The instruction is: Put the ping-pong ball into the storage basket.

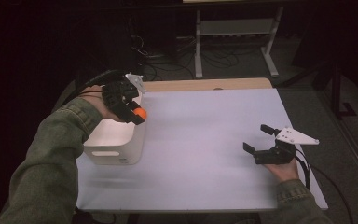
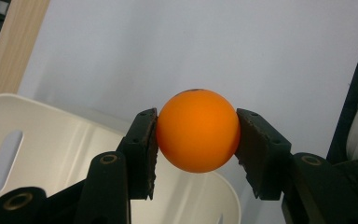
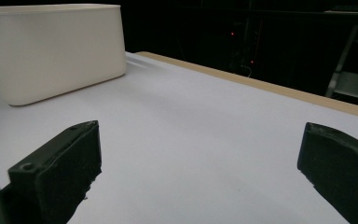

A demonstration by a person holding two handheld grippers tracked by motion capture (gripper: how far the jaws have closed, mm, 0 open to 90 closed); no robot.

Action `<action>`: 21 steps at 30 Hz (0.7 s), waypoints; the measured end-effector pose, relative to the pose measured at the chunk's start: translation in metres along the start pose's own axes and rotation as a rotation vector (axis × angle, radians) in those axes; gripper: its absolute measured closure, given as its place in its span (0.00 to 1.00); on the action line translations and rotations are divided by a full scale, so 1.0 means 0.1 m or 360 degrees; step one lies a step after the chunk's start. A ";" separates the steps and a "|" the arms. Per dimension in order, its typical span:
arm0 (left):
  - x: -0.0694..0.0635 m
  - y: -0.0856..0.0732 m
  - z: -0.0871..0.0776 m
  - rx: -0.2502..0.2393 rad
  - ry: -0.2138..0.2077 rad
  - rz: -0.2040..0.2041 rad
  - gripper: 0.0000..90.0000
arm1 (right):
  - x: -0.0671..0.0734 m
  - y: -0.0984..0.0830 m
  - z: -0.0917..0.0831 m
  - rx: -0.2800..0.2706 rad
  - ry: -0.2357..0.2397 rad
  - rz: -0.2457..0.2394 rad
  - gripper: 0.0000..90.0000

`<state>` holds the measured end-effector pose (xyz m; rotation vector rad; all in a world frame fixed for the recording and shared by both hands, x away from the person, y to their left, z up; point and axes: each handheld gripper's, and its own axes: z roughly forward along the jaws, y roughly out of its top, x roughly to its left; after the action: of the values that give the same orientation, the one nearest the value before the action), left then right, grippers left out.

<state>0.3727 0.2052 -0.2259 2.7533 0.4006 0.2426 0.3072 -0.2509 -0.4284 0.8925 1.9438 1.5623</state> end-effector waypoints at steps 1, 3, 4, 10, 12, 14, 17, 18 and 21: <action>0.00 -0.02 -0.01 0.0000 0.0001 -0.0009 0.57 | 0.00 0.00 0.00 0.0001 0.0000 -0.0002 0.00; 0.01 -0.04 -0.02 0.0002 0.0001 -0.0009 0.57 | 0.00 0.00 0.00 0.0002 0.0000 -0.0002 0.00; 0.01 -0.06 -0.03 -0.0007 -0.0001 -0.0011 0.57 | 0.00 0.00 0.00 0.0002 0.0000 -0.0002 0.00; 0.02 -0.14 -0.07 -0.0025 -0.0004 -0.0023 0.57 | 0.00 0.00 0.00 0.0004 0.0000 -0.0002 0.00; 0.02 -0.17 -0.09 -0.0020 0.0010 -0.0034 0.57 | 0.00 0.00 0.00 0.0004 -0.0001 -0.0001 0.00; 0.03 -0.21 -0.12 -0.0019 0.0018 -0.0045 0.57 | 0.00 0.00 0.00 0.0004 -0.0002 -0.0002 0.00; 0.03 -0.28 -0.15 -0.0020 0.0032 -0.0056 0.57 | 0.01 0.00 0.00 0.0011 0.0000 -0.0003 0.00; 0.03 -0.28 -0.15 -0.0020 0.0032 -0.0056 0.57 | 0.01 0.00 0.00 0.0011 0.0000 -0.0003 0.00; 0.03 -0.34 -0.20 -0.0022 0.0043 -0.0074 0.57 | 0.01 0.00 0.00 0.0012 0.0000 -0.0007 0.00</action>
<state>0.3634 0.2431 -0.2198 2.7260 0.4678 0.2703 0.3068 -0.2499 -0.4288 0.8908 1.9517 1.5535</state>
